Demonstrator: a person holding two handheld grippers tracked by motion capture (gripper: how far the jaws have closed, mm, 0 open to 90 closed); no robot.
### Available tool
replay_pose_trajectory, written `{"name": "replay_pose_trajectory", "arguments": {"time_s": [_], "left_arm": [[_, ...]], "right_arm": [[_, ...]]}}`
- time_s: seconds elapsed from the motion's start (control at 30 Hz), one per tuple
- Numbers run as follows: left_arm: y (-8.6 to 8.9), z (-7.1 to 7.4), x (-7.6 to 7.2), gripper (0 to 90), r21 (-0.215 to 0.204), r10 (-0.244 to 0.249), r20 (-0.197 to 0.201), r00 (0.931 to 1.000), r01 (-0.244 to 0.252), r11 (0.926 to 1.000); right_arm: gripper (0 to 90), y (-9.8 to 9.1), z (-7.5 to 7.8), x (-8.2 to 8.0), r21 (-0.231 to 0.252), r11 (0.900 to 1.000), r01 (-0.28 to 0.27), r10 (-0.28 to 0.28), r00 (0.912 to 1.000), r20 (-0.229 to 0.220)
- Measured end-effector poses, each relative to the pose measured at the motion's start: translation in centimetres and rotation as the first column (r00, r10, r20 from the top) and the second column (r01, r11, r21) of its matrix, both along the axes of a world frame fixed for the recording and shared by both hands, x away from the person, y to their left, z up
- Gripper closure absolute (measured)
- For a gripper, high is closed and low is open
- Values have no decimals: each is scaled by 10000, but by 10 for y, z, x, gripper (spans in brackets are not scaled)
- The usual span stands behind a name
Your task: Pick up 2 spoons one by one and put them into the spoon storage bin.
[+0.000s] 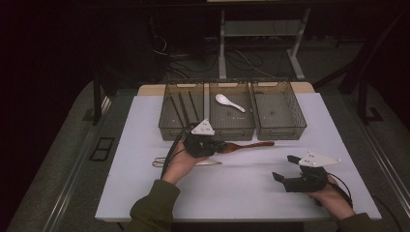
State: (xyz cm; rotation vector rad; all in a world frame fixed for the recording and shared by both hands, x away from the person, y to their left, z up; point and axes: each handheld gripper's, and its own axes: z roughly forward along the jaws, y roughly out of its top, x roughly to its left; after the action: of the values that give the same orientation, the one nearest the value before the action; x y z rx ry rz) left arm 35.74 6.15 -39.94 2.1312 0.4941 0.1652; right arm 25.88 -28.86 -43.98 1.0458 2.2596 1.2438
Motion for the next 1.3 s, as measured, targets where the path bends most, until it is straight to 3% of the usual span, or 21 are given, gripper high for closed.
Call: {"name": "replay_pose_trajectory", "arguments": {"time_s": [0.23, 0.43, 0.63, 0.8, 1.13, 1.23, 1.27, 1.3], "left_arm": [[3, 10, 0, 821, -116, 355, 185, 9992, -352, 9993], [4, 20, 5, 821, -9, 873, 402, 9954, -874, 9962], [5, 33, 13, 821, -187, 1174, 776, 9900, -1163, 9930], [6, 42, 24, 820, -118, 1587, 1082, 9814, -1583, 9873], [3, 50, 41, 821, -201, 2353, 1193, 9646, -2346, 9719], [2, 50, 45, 820, 90, 2547, 1252, 9589, -2578, 9662], [0, 49, 46, 820, -63, 2759, 1204, 9536, -2772, 9608], [0, 49, 48, 821, 184, 2718, 1300, 9535, -2764, 9609]], "right_arm": [[148, 0, 0, 0, -3, 10000, -23, 23, 10000, -31], [148, 1, 0, 0, 31, 10000, -21, 21, 9999, -109], [148, 1, -1, 1, -32, 10000, -12, 12, 10000, -53], [148, 1, -1, 1, -57, 10000, -18, 17, 10000, -66], [148, 0, -1, 1, -11, 10000, 7, -7, 10000, -61], [148, 0, -1, 0, -17, 10000, 3, -3, 10000, -50], [148, 0, -1, 0, -20, 10000, 2, -2, 10000, -51], [147, 0, -1, 0, -20, 10000, 2, -2, 10000, -50]]}}
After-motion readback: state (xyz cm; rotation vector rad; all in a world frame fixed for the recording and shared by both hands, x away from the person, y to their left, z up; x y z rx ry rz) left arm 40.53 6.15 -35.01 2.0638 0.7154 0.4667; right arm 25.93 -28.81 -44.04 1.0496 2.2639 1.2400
